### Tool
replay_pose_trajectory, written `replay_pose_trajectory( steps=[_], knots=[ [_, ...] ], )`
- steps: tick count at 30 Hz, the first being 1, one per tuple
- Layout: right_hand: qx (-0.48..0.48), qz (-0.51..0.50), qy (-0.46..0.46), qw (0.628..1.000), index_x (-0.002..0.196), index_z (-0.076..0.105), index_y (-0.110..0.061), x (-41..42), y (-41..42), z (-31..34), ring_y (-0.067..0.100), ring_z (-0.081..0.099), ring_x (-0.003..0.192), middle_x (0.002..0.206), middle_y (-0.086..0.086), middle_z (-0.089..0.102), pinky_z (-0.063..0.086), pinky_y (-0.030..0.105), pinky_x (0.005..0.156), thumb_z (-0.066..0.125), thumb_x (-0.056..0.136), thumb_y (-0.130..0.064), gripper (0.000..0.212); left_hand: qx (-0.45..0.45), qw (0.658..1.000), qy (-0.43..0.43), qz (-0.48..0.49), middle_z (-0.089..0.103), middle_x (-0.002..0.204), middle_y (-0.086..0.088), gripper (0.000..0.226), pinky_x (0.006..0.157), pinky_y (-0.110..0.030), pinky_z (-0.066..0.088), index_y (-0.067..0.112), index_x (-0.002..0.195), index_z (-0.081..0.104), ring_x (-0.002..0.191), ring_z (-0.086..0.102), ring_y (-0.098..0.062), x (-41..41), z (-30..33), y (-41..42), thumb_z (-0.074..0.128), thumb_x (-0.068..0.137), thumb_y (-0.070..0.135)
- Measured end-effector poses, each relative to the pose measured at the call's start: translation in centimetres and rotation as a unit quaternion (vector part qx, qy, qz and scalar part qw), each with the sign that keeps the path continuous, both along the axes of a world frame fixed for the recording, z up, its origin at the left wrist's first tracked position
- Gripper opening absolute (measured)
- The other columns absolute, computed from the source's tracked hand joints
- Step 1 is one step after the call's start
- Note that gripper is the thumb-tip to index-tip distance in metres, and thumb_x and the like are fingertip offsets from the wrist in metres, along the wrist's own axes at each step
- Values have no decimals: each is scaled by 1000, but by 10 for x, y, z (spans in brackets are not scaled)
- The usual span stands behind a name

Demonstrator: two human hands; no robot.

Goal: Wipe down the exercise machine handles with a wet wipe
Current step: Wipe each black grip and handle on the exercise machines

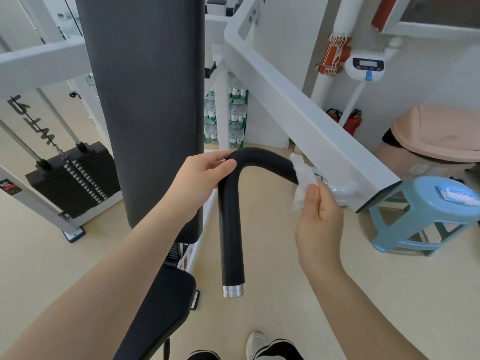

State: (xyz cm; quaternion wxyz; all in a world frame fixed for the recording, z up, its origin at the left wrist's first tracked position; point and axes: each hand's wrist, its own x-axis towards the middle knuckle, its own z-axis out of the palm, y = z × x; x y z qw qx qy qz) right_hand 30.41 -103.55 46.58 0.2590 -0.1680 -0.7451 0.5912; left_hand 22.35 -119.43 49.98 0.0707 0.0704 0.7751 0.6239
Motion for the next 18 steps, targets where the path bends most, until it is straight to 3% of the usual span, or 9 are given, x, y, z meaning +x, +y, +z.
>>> replay_pose_trajectory(
  steps=[2, 3, 5, 7, 9, 11, 15, 16, 18],
  knots=[
    [-210, 8, -26, 977, 93, 61, -35, 2, -5, 1, -2, 61, 92, 91, -22, 67, 45, 19, 84, 35, 101, -19, 32, -2, 1000, 1, 0, 71, 75, 19, 23, 59, -6, 48, 26, 111, 65, 67, 66, 4, 0, -2, 0, 55, 92, 17],
    [-323, 25, -51, 945, 94, 63, -26, 2, -7, -5, 6, 63, 93, 93, -12, 69, 47, 24, 85, 34, 101, -16, 31, -2, 1000, 1, 0, 71, 77, 18, 24, 60, -6, 48, 25, 112, 65, 68, 66, 4, 0, -2, 0, 55, 92, 17],
    [-527, 30, -108, 842, 102, 61, -11, -2, -9, -18, 18, 64, 90, 93, 5, 69, 50, 32, 83, 34, 101, -12, 28, -5, 1000, 2, -6, 72, 80, 17, 25, 66, -9, 51, 25, 114, 65, 72, 67, 2, -1, -3, -1, 55, 92, 18],
    [-654, -7, -88, 752, 110, 57, -6, -13, 1, -26, 21, 64, 83, 86, 10, 69, 55, 35, 75, 32, 101, -11, 27, -25, 1000, 8, -12, 72, 89, 12, 26, 79, -19, 54, 26, 115, 65, 80, 67, -4, -3, -4, -2, 55, 92, 21],
    [-705, -8, 11, 709, 103, 59, -5, -28, 14, -24, 21, 66, 79, 80, 11, 71, 58, 32, 67, 34, 99, -9, 26, -41, 999, 14, -16, 72, 98, 7, 27, 88, -28, 52, 27, 116, 65, 89, 67, -10, -4, -6, -3, 55, 91, 23],
    [-730, 38, 74, 678, 102, 60, -5, -37, 13, -20, 24, 65, 91, 92, 14, 71, 57, 37, 76, 39, 93, -6, 23, -44, 999, 16, -23, 71, 102, 6, 28, 88, -28, 51, 28, 117, 64, 91, 66, -10, -5, -9, -4, 55, 91, 24],
    [-701, 116, 25, 703, 115, 57, -4, -40, -15, -20, 26, 60, 109, 114, 16, 63, 45, 40, 99, 39, 93, -5, 28, -14, 1000, 4, -22, 71, 101, 7, 26, 77, -20, 47, 27, 114, 66, 82, 66, -3, -4, -10, -4, 57, 90, 21],
    [-716, 117, 40, 687, 118, 55, -3, -42, -14, -20, 27, 56, 115, 119, 17, 61, 41, 40, 104, 45, 88, 0, 32, -7, 1000, 1, -20, 72, 100, 7, 25, 76, -19, 47, 28, 112, 67, 82, 66, -2, -4, -10, -4, 57, 90, 20],
    [-748, 116, 104, 645, 123, 52, -1, -42, 0, -22, 29, 52, 121, 128, 18, 56, 37, 41, 106, 66, 63, 15, 63, -6, 1000, 6, -20, 72, 96, 11, 23, 72, -14, 49, 34, 106, 66, 79, 66, 0, -3, -10, -5, 56, 91, 20]
  ],
)
